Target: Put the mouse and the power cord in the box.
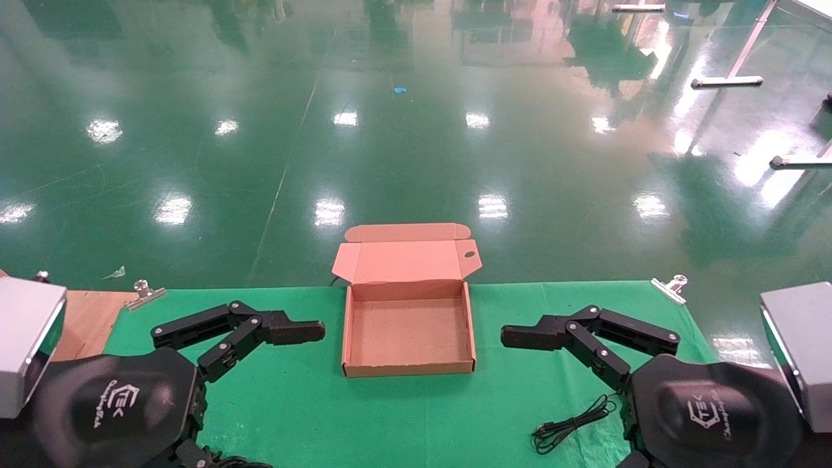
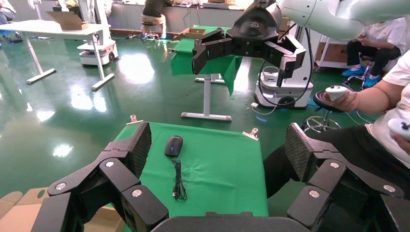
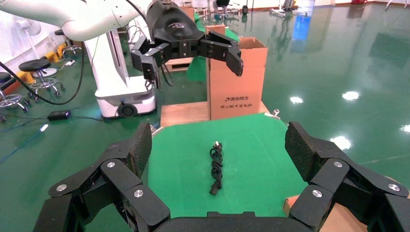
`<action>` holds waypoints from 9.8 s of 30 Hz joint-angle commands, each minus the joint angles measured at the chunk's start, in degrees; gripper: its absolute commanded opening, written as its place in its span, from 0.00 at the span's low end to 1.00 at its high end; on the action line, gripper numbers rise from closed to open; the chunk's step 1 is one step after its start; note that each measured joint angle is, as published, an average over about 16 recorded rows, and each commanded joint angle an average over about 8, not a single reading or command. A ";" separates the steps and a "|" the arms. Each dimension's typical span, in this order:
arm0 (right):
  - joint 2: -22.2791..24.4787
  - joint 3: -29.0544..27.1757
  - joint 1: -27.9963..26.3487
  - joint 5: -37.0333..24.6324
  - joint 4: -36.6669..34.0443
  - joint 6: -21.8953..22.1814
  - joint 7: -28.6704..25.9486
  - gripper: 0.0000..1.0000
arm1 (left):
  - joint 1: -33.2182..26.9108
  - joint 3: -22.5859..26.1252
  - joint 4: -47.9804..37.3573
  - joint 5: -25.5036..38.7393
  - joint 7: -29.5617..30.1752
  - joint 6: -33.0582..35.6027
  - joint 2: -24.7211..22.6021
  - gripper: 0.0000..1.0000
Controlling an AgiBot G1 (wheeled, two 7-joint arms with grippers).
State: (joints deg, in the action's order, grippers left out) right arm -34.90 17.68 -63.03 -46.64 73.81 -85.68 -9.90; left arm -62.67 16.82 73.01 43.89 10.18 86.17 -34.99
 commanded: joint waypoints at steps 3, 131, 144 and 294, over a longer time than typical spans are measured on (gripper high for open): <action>0.22 1.55 -1.39 -4.68 0.35 -0.10 0.75 1.00 | -1.05 0.75 -0.42 2.03 -0.45 0.55 0.07 1.00; -33.41 23.21 -40.07 -59.00 -72.74 11.18 56.10 0.00 | -37.19 30.20 -71.75 57.83 -40.27 -7.32 -27.82 0.00; -31.28 20.22 -53.17 -54.55 -72.00 -4.20 55.55 0.00 | -50.12 28.38 -68.48 55.25 -38.91 -1.54 -30.69 0.00; -33.95 27.24 -25.91 -35.00 -38.49 27.80 31.13 1.00 | -20.90 24.75 -41.07 1.19 -32.44 -19.36 -17.00 1.00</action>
State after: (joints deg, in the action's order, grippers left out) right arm -68.86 44.92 -88.94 -81.64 35.32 -57.88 21.24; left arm -83.57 41.58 31.94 45.08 -22.27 66.81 -52.00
